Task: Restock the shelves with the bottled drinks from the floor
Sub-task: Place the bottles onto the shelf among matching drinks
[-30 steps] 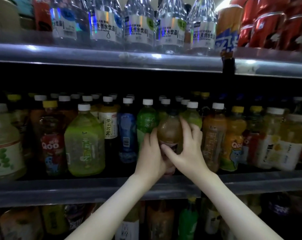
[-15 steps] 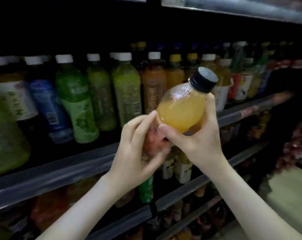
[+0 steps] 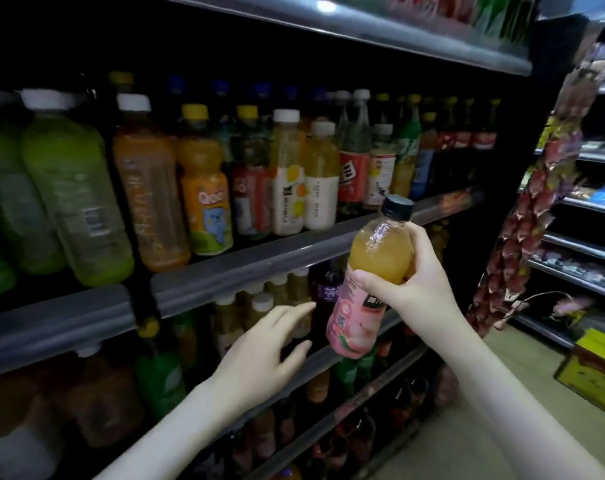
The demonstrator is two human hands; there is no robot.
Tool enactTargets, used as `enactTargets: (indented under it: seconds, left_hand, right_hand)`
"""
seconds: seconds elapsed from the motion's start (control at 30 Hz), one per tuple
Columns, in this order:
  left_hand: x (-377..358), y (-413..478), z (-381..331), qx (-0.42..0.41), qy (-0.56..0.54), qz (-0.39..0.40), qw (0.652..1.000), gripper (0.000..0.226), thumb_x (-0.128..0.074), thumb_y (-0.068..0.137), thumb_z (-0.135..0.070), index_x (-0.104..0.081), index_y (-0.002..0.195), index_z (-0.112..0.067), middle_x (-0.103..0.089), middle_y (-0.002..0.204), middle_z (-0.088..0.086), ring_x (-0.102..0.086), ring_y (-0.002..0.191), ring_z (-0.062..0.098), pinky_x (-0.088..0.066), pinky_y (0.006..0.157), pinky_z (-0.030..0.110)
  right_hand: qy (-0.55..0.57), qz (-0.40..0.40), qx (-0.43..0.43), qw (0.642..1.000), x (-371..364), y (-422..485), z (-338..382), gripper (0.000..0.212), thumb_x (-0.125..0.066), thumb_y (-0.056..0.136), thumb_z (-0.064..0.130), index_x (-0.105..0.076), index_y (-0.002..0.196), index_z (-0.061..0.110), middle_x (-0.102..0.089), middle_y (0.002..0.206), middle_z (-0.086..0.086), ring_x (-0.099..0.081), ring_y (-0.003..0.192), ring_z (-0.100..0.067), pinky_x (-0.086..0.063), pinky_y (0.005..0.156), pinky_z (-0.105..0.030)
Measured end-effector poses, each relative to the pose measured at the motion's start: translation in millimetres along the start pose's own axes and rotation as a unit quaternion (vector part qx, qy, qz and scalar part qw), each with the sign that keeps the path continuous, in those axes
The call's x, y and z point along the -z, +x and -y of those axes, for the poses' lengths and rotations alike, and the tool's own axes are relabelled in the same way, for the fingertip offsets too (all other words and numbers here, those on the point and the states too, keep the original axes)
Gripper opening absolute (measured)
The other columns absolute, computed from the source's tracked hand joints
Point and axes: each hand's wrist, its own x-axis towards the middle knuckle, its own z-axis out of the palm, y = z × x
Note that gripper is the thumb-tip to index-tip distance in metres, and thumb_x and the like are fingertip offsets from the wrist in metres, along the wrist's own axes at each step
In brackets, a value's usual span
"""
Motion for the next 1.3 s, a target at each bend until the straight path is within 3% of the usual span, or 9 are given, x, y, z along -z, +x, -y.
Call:
enactTargets:
  seconds: [0.33, 0.43, 0.53, 0.67, 0.8, 0.97, 1.07, 1.2, 1.3]
  left_hand:
    - [-145.2, 62.6, -54.2, 0.162, -0.121, 0.061, 0.977, 0.075, -0.065, 0.083, -0.050, -0.027, 0.146, -0.038, -0.041, 0.140, -0.020, -0.040, 0.127, -0.005, -0.038, 0.106, 0.022]
    - [-162.0, 81.1, -56.7, 0.181, -0.154, 0.092, 0.967, 0.071, -0.070, 0.075, -0.048, -0.033, 0.136, -0.049, -0.053, 0.122, -0.029, -0.051, 0.112, -0.010, -0.046, 0.095, 0.019]
    - [-176.2, 103.1, -48.5, 0.201, -0.159, 0.108, 0.960, 0.066, -0.068, 0.069, -0.048, -0.042, 0.130, -0.041, -0.061, 0.094, -0.024, -0.060, 0.090, -0.004, -0.053, 0.082, 0.024]
    - [-200.0, 139.4, -29.2, 0.211, -0.126, 0.088, 0.965, 0.059, -0.070, 0.072, -0.043, -0.044, 0.124, -0.035, -0.062, 0.093, -0.020, -0.061, 0.088, -0.001, -0.050, 0.076, 0.020]
    - [-227.5, 176.4, -5.6, 0.229, -0.091, 0.080, 0.966, 0.056, -0.068, 0.075, -0.046, -0.044, 0.123, -0.032, -0.064, 0.104, -0.011, -0.063, 0.092, 0.011, -0.047, 0.072, 0.021]
    - [-254.2, 221.9, 18.9, 0.238, -0.064, 0.076, 0.966, 0.066, -0.065, 0.084, -0.050, -0.037, 0.140, -0.030, -0.050, 0.134, -0.003, -0.054, 0.116, 0.017, -0.047, 0.092, 0.033]
    - [-265.8, 236.9, 28.0, 0.267, 0.007, 0.116, 0.957, 0.075, -0.058, 0.090, -0.047, -0.020, 0.150, -0.023, -0.038, 0.146, 0.004, -0.044, 0.129, 0.023, -0.044, 0.099, 0.034]
    - [-277.7, 244.7, 35.3, 0.312, 0.070, 0.135, 0.938, 0.074, -0.057, 0.092, -0.037, -0.015, 0.151, -0.021, -0.039, 0.145, 0.010, -0.044, 0.128, 0.027, -0.044, 0.100, 0.036]
    - [-280.9, 249.2, 36.9, 0.347, 0.105, 0.118, 0.925, 0.071, -0.055, 0.093, -0.035, -0.016, 0.151, -0.021, -0.041, 0.144, 0.011, -0.045, 0.127, 0.029, -0.044, 0.098, 0.035]
  right_hand:
    - [-0.001, 0.120, -0.118, 0.986, 77.8, 0.5, -133.6, 0.068, -0.087, 0.067, 0.027, -0.047, 0.122, 0.037, -0.064, 0.106, 0.015, -0.063, 0.096, -0.001, -0.052, 0.086, -0.027]
    - [0.018, 0.165, -0.130, 0.978, 78.5, 4.8, -159.4, 0.068, -0.087, 0.066, 0.023, -0.049, 0.120, 0.040, -0.065, 0.104, 0.018, -0.063, 0.096, 0.000, -0.052, 0.086, -0.024]
    - [0.022, 0.189, -0.138, 0.972, 80.9, 22.1, -181.5, 0.071, -0.087, 0.066, 0.023, -0.048, 0.121, 0.042, -0.064, 0.108, 0.017, -0.062, 0.099, 0.002, -0.050, 0.085, -0.018]
    - [0.017, 0.216, -0.151, 0.965, 87.5, 56.4, -212.0, 0.063, -0.086, 0.069, 0.027, -0.048, 0.118, 0.042, -0.063, 0.108, 0.018, -0.060, 0.099, 0.005, -0.046, 0.079, -0.012]
    - [-0.026, 0.238, -0.153, 0.959, 93.8, 89.1, -244.5, 0.058, -0.085, 0.070, 0.030, -0.050, 0.114, 0.041, -0.063, 0.110, 0.018, -0.058, 0.100, 0.007, -0.045, 0.081, -0.010]
    - [-0.014, 0.158, -0.170, 0.973, 86.0, 115.1, -293.0, 0.066, -0.086, 0.069, 0.022, -0.046, 0.119, 0.039, -0.058, 0.112, 0.021, -0.055, 0.099, 0.009, -0.044, 0.078, -0.006]
    - [0.003, 0.136, -0.163, 0.977, 80.9, 131.9, -315.3, 0.071, -0.083, 0.074, 0.020, -0.040, 0.127, 0.040, -0.054, 0.120, 0.017, -0.052, 0.107, 0.001, -0.040, 0.088, -0.010]
    - [-0.006, 0.178, -0.139, 0.974, 72.5, 165.1, -341.7, 0.065, -0.082, 0.075, 0.018, -0.041, 0.122, 0.036, -0.055, 0.116, 0.013, -0.051, 0.107, -0.003, -0.038, 0.083, -0.008]
    - [-0.028, 0.210, -0.151, 0.966, 62.9, 184.5, -360.4, 0.065, -0.081, 0.074, 0.023, -0.047, 0.130, 0.020, -0.060, 0.117, 0.002, -0.055, 0.107, -0.013, -0.043, 0.087, -0.022]
